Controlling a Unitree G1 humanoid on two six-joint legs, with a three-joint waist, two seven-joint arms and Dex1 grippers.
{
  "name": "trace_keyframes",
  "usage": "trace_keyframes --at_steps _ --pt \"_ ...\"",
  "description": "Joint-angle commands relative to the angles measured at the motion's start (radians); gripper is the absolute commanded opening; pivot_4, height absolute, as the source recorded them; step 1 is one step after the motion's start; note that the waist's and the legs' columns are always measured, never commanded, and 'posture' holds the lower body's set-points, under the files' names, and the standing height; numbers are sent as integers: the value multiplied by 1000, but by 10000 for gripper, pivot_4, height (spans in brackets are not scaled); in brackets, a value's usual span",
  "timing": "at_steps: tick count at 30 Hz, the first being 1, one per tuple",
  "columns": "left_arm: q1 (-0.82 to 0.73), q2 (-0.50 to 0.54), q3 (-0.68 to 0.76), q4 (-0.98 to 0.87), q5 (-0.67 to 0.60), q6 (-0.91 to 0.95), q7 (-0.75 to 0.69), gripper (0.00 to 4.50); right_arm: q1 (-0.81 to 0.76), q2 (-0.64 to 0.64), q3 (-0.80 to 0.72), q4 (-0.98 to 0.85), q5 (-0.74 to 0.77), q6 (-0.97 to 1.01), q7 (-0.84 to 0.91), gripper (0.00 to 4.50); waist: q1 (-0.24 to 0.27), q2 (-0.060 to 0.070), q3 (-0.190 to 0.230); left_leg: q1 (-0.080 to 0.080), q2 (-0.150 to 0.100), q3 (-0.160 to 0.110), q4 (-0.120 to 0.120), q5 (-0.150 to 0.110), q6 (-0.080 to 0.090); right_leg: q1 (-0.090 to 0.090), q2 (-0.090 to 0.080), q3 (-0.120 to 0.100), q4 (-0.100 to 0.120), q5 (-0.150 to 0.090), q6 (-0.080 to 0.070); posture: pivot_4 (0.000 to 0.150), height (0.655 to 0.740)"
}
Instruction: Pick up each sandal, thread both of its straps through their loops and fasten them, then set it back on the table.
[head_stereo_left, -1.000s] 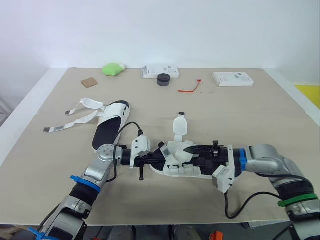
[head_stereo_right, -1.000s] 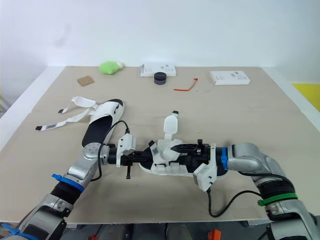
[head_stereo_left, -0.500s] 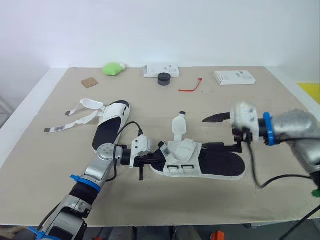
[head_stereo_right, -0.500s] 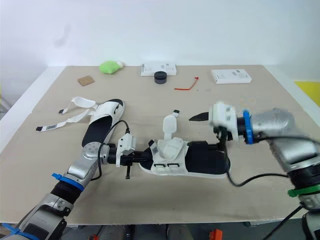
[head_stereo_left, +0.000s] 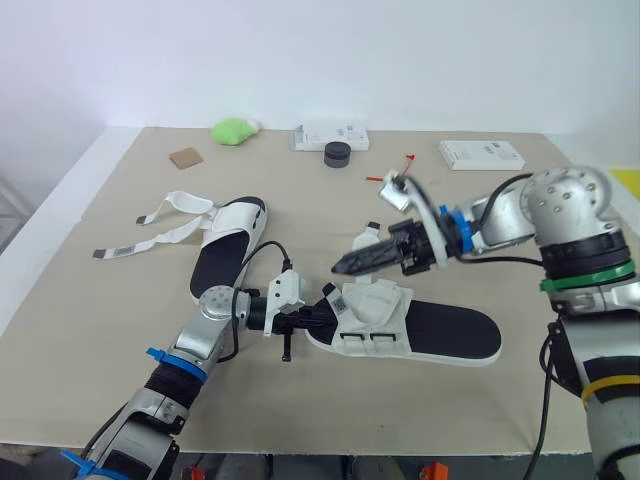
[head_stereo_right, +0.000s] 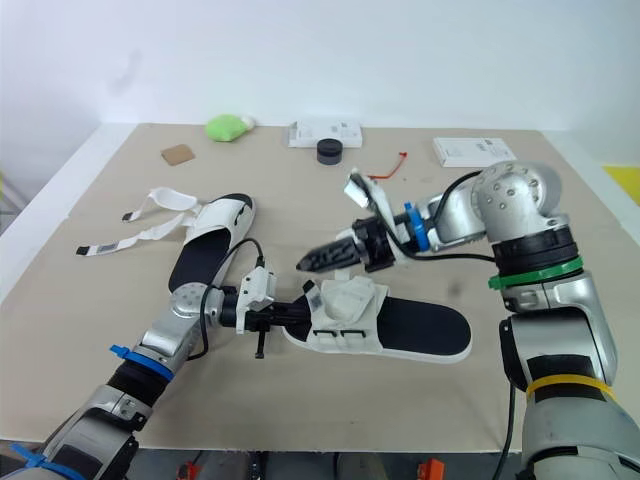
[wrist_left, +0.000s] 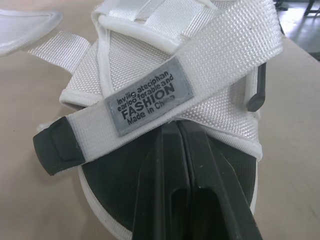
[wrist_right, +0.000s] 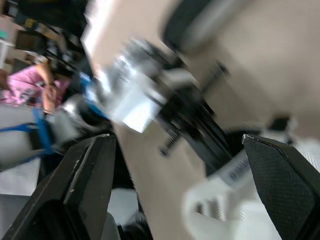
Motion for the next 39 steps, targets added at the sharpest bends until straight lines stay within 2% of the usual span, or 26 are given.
trace_keyframes --at_steps 1,6,10,17,30,39 --pt "55 22 -46 107 92 53 41 0 38 -21 30 -75 95 3 -79 43645 0 -1 0 0 0 0 0 0 0 0 0 0 0 0 2 1500 7400" --pt "62 17 -50 99 89 54 49 0 81 -15 87 -67 109 3 -169 43645 0 0 0 0 1 0 2 2 4 0 5 -5 0 0 11 1500 7400" --pt "64 13 -54 97 87 55 56 0 59 15 87 -8 58 3 -195 43645 0 0 0 1 6 -2 2 3 5 0 6 -10 0 0 10 1500 7400" --pt "63 12 -55 96 88 53 59 0 -70 64 68 132 -41 3 -107 43645 1 2 0 0 7 0 2 4 6 0 6 -11 0 0 9 1500 7400" --pt "77 19 -44 73 85 64 75 0 -31 69 130 142 -175 3 42 43645 1 2 0 0 7 0 2 3 6 0 6 -11 0 0 8 1500 7400" --pt "79 21 -40 67 82 69 79 0 31 58 165 60 -173 3 102 43645 1 2 0 0 7 -1 1 3 6 0 6 -11 -1 0 8 1500 7400"
